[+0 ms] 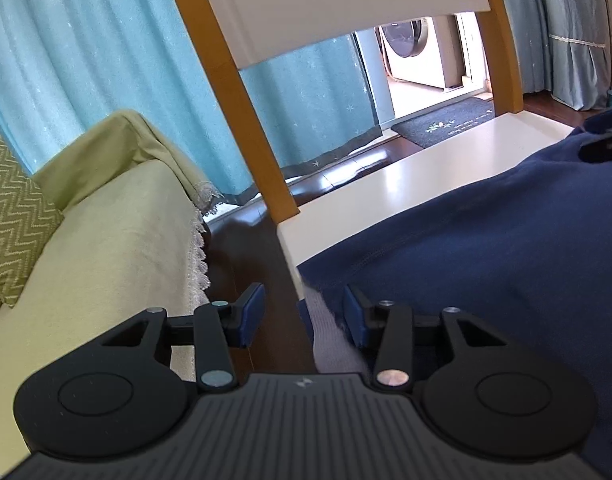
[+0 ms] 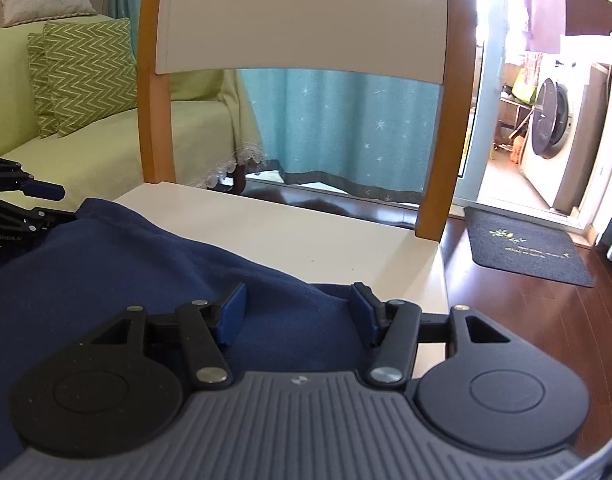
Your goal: Fold clothes
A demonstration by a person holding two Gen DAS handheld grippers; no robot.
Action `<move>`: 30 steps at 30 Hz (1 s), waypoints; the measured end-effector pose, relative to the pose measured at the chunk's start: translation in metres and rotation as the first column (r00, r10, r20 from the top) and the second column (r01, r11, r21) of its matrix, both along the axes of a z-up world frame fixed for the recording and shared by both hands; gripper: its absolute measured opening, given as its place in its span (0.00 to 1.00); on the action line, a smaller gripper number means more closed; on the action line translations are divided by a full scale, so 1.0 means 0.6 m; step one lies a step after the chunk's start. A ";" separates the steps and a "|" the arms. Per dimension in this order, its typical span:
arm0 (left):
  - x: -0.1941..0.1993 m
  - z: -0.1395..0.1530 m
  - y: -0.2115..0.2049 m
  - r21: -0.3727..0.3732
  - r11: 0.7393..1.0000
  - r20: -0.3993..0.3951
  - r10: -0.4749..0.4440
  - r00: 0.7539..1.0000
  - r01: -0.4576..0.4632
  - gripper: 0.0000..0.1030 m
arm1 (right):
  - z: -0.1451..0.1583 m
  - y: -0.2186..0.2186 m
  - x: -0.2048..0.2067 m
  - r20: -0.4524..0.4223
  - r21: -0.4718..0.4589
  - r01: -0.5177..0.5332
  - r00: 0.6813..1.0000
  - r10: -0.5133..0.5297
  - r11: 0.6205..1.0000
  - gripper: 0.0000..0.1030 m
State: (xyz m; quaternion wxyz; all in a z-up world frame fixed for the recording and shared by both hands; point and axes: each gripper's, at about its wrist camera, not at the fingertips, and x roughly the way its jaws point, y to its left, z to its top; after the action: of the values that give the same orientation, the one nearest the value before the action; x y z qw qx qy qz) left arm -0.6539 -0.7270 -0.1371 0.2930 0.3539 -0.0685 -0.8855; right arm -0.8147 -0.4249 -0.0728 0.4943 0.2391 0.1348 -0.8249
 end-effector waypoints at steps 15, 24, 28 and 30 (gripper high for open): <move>0.035 -0.006 0.161 0.058 0.988 -0.027 -0.144 0.989 0.145 0.30 | -0.001 0.145 0.153 -0.082 0.015 -0.056 0.995 0.057 0.998 0.77; 0.022 0.004 0.179 0.092 0.989 -0.030 -0.110 0.993 0.113 0.35 | 0.002 0.161 0.134 -0.086 0.029 -0.007 0.996 0.009 1.000 0.77; 0.052 0.030 0.186 0.150 0.988 -0.053 -0.038 0.998 0.045 0.54 | 0.026 0.169 0.163 -0.126 0.040 -0.005 0.992 0.010 0.999 0.76; 0.070 0.045 0.193 0.185 0.983 -0.067 0.004 0.998 0.009 0.59 | 0.049 0.188 0.183 -0.119 0.013 -0.004 0.993 0.006 1.000 0.78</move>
State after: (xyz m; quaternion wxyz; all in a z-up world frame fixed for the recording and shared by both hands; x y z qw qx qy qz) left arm -0.6116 -0.6109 -0.1100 0.2600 0.3496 0.0234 -0.8998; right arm -0.7049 -0.3123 -0.0435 0.4859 0.1923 0.1697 -0.8356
